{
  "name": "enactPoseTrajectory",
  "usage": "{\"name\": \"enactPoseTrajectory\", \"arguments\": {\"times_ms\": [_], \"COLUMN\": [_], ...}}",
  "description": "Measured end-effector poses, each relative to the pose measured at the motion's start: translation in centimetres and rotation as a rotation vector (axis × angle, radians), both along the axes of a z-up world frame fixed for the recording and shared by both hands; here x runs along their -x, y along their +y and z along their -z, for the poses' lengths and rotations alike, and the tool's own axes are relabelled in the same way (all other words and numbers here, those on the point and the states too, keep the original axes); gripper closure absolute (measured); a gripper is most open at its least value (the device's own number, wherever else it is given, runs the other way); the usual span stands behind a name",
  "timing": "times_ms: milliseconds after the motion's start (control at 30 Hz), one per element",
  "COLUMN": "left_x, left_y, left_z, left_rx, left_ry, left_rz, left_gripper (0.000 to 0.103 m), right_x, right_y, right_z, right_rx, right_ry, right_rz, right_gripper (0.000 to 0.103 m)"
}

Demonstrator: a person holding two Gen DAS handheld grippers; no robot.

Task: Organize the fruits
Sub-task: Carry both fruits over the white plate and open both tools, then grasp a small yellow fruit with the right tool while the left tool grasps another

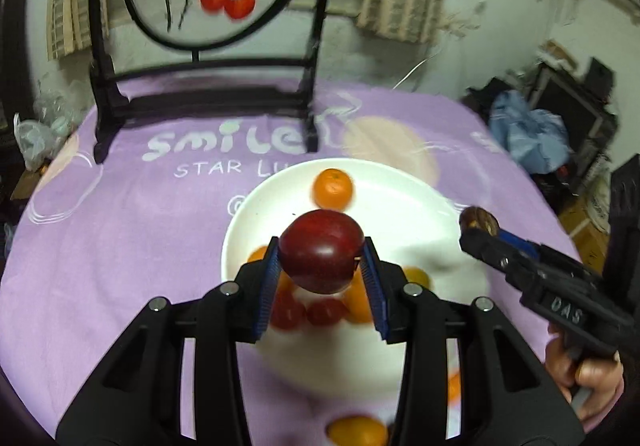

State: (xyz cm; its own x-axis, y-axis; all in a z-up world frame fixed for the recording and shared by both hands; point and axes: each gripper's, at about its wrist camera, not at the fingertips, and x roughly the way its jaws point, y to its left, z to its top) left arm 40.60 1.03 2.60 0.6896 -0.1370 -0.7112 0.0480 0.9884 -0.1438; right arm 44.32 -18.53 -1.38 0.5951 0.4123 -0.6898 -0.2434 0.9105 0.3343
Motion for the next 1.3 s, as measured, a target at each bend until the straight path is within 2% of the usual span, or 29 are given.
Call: {"name": "enactPoseTrajectory", "arguments": {"times_ms": [200, 267, 300, 333, 400, 500, 533, 600, 733, 867, 967, 1033, 1100, 1233, 1300], "left_x": [-4.8, -5.2, -5.0, -5.0, -4.2, -2.1, -1.1, 0.7, 5.3, 9.6, 13.4, 14.8, 15.7, 16.9, 17.1], "left_y": [0.1, 0.0, -0.1, -0.2, -0.1, 0.3, 0.5, 1.1, 2.7, 3.9, 5.1, 5.8, 6.4, 7.4, 7.5], "left_z": [3.6, 4.0, 4.0, 3.9, 3.2, 1.4, 0.7, -0.1, -0.5, 0.6, 2.2, 3.5, 4.1, 4.2, 4.5], "left_rx": [0.009, 0.001, -0.008, -0.008, -0.010, -0.033, -0.030, -0.022, 0.009, -0.008, -0.030, -0.062, -0.050, -0.030, -0.057], "left_ry": [0.108, 0.107, 0.106, 0.106, 0.069, -0.001, -0.020, -0.039, -0.056, -0.035, -0.051, -0.023, 0.003, -0.011, -0.014], "left_rz": [-0.036, -0.037, -0.033, -0.029, -0.046, -0.085, -0.092, -0.104, -0.136, -0.182, -0.219, -0.260, -0.256, -0.288, -0.303], "left_gripper": [0.063, 0.062, 0.059, 0.042, 0.021, 0.011, 0.009, 0.006, 0.004, 0.004, 0.003, 0.003, 0.004, 0.004, 0.004], "right_x": [-1.6, -1.5, -1.3, -1.0, -0.2, 2.5, 3.1, 5.1, 9.9, 15.0, 17.6, 18.9, 20.2, 22.2, 22.4], "right_y": [0.2, 0.3, 0.2, 0.0, -0.2, -0.7, -0.6, -0.6, 0.3, 1.2, 1.7, 2.1, 2.8, 3.8, 3.8], "right_z": [2.2, 2.4, 2.4, 2.1, 1.5, -0.4, -0.8, -1.6, -2.1, -1.1, 0.3, 0.6, 0.8, 1.3, 1.6], "right_rx": [0.026, 0.033, 0.035, 0.032, 0.020, 0.000, 0.002, 0.006, -0.033, -0.027, 0.010, 0.014, 0.053, 0.136, 0.134], "right_ry": [0.086, 0.105, 0.112, 0.119, 0.116, 0.057, 0.043, 0.005, -0.024, -0.057, -0.010, -0.001, -0.009, -0.029, -0.021], "right_rz": [-0.026, -0.036, -0.031, -0.022, -0.015, -0.014, -0.010, -0.013, -0.164, -0.253, -0.287, -0.327, -0.381, -0.466, -0.483], "right_gripper": [0.060, 0.057, 0.057, 0.055, 0.039, 0.034, 0.030, 0.029, 0.029, 0.029, 0.029, 0.029, 0.034, 0.056, 0.057]}}
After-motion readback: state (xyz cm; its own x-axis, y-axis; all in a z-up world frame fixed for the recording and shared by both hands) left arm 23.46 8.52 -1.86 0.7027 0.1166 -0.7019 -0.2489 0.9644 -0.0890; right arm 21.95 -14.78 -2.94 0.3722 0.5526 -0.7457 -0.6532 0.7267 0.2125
